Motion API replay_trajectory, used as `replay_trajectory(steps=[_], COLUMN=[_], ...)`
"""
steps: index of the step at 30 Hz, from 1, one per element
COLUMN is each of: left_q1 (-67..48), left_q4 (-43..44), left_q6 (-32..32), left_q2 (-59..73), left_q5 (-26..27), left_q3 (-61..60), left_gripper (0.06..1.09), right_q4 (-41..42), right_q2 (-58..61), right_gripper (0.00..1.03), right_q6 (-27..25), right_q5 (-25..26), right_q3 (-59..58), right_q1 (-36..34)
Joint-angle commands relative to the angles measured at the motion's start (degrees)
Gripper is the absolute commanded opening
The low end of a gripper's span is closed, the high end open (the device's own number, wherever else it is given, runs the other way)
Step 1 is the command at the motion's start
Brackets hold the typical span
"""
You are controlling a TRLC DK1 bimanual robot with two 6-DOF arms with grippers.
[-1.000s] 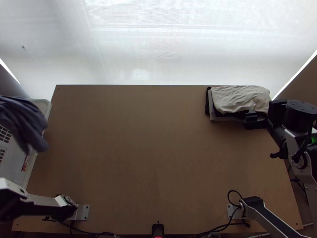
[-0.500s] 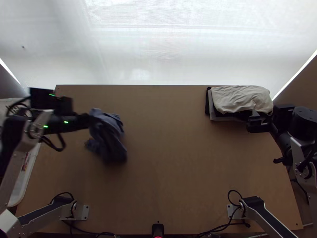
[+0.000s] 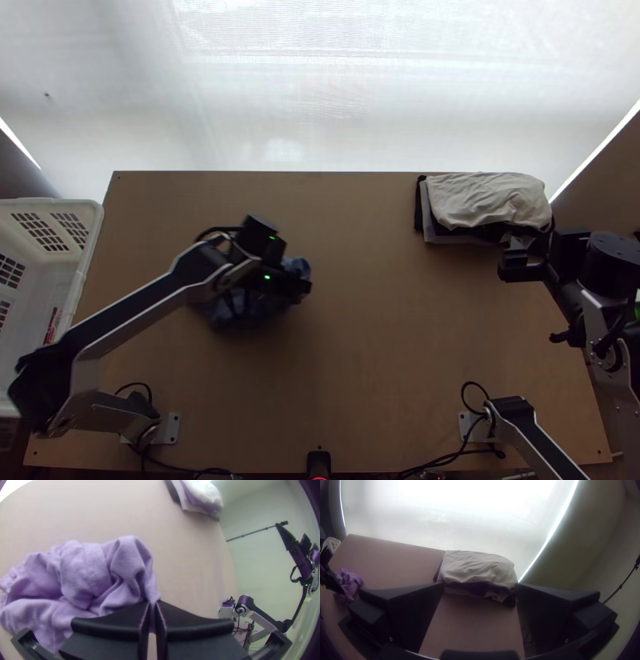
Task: Fold the t-shirt
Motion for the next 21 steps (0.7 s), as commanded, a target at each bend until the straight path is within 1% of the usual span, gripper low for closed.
replay_trajectory(steps=[1,4,5,6,7,8,10,12,13,15,17,19,21], left_q1=[-10.59,-12.88,-13.40,-13.75,-13.75,-13.67,-11.47,-8.13,-6.28,-1.63,3.03,8.48,14.11], left_q4=[6.89,9.53,10.32,11.46,12.16,13.22,14.36,14.10,13.75,12.52,8.03,5.31,3.55], left_q6=[-1.52,-1.17,-0.73,-0.38,0.06,0.41,0.32,-0.03,0.32,1.47,3.93,5.86,6.65], left_q2=[12.20,14.84,15.19,15.10,14.57,13.70,11.23,7.81,5.87,2.45,-0.02,-1.86,-3.00], left_q5=[-0.25,-0.34,-0.34,-0.34,-0.34,-0.34,-0.52,-0.52,-0.61,-0.69,-0.78,-0.69,-0.78], left_q3=[4.86,7.32,8.20,8.90,9.34,9.69,10.49,11.45,11.72,11.98,13.12,12.42,10.75], left_gripper=[0.09,0.10,0.25,0.57,0.91,1.05,1.04,1.04,1.04,1.04,1.04,1.04,1.04], right_q4=[0.39,0.47,0.56,0.56,0.56,0.56,0.56,0.30,-0.23,-1.55,-2.34,-3.04,-5.59], right_q2=[-0.53,-0.44,-0.44,-0.35,-0.35,-0.44,-0.53,-0.44,-0.17,0.97,3.34,7.74,14.59], right_gripper=[0.98,0.98,0.98,0.98,0.98,0.98,0.98,0.98,0.98,0.98,0.98,0.98,0.98], right_q6=[-0.23,-0.31,-0.31,-0.40,-0.49,-0.93,-1.55,-1.81,-2.25,-2.60,-3.22,-5.41,-6.12], right_q5=[-0.37,-0.29,-0.37,-0.37,-0.37,-0.46,-1.60,-4.77,-5.38,-5.82,-6.09,-6.53,-6.79], right_q3=[-2.63,-3.51,-3.86,-4.03,-4.30,-4.56,-4.91,-5.70,-6.49,-7.81,-8.08,-7.11,-3.15], right_q1=[-0.39,-0.22,-0.13,-0.04,0.31,0.93,2.42,4.00,5.41,9.63,14.73,20.09,25.01])
